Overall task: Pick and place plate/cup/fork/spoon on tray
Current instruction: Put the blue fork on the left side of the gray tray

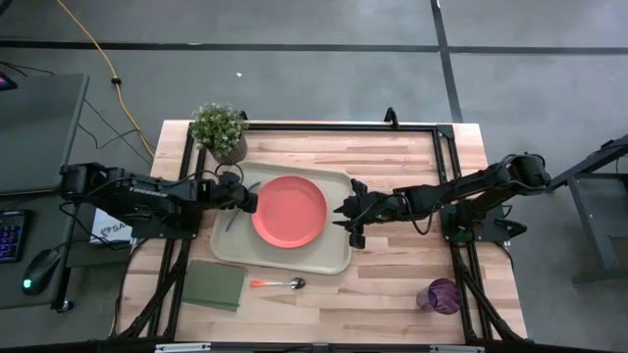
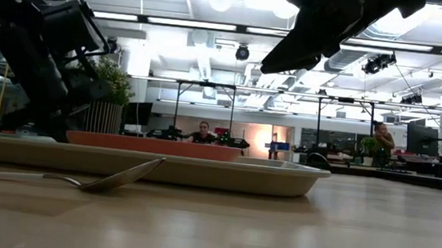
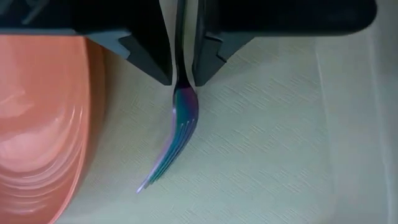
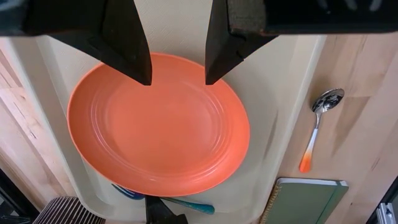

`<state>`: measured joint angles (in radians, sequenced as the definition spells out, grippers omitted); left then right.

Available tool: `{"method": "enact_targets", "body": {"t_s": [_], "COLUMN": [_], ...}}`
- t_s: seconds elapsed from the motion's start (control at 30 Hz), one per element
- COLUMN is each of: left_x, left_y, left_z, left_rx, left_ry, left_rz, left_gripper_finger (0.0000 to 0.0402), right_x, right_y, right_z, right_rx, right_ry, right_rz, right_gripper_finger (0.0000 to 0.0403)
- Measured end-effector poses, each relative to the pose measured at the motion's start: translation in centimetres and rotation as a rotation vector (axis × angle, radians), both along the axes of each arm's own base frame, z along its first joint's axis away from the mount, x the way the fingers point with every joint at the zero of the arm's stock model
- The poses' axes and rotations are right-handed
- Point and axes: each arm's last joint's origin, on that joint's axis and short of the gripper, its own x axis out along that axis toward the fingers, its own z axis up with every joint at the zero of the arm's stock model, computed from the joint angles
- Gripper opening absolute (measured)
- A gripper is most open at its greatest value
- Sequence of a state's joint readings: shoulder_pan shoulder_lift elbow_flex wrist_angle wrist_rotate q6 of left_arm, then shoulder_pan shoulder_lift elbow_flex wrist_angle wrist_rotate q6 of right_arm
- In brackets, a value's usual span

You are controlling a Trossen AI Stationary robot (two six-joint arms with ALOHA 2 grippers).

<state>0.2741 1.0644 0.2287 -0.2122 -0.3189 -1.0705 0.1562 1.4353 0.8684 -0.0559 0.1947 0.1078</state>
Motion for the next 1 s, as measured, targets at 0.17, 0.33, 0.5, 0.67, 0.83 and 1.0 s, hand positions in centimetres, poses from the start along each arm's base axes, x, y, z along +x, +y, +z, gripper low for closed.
{"method": "enact_targets", "body": {"t_s": [0.17, 0.33, 0.5, 0.67, 0.83, 1.0], "left_x": [0.1, 0.4, 0.4, 0.0, -0.1, -0.2], "left_y": [0.1, 0.8, 1.5, 1.8, 1.8, 1.9], "left_z": [0.2, 1.3, 2.1, 1.9, 1.9, 1.9], "left_rx": [0.024, 0.073, 0.096, 0.092, 0.129, 0.166], "left_ry": [0.002, -0.001, 0.033, 0.091, 0.134, 0.177], "left_rz": [-0.029, -0.047, -0.041, -0.057, -0.090, -0.094], "left_gripper_finger": [0.0068, 0.0079, 0.0088, 0.0090, 0.0090, 0.0074], "right_x": [0.0, 0.0, 0.0, 0.0, 0.0, 0.0], "right_y": [0.0, 0.0, 0.0, 0.0, 0.0, 0.0], "right_z": [0.0, 0.0, 0.0, 0.0, 0.0, 0.0], "right_rx": [0.000, 0.005, 0.006, 0.006, 0.006, 0.013], "right_ry": [0.000, 0.000, -0.001, 0.000, 0.000, -0.001], "right_rz": [0.000, -0.004, -0.005, -0.005, -0.005, -0.015], "right_gripper_finger": [0.0142, 0.0142, 0.0142, 0.0142, 0.0142, 0.0142]}}
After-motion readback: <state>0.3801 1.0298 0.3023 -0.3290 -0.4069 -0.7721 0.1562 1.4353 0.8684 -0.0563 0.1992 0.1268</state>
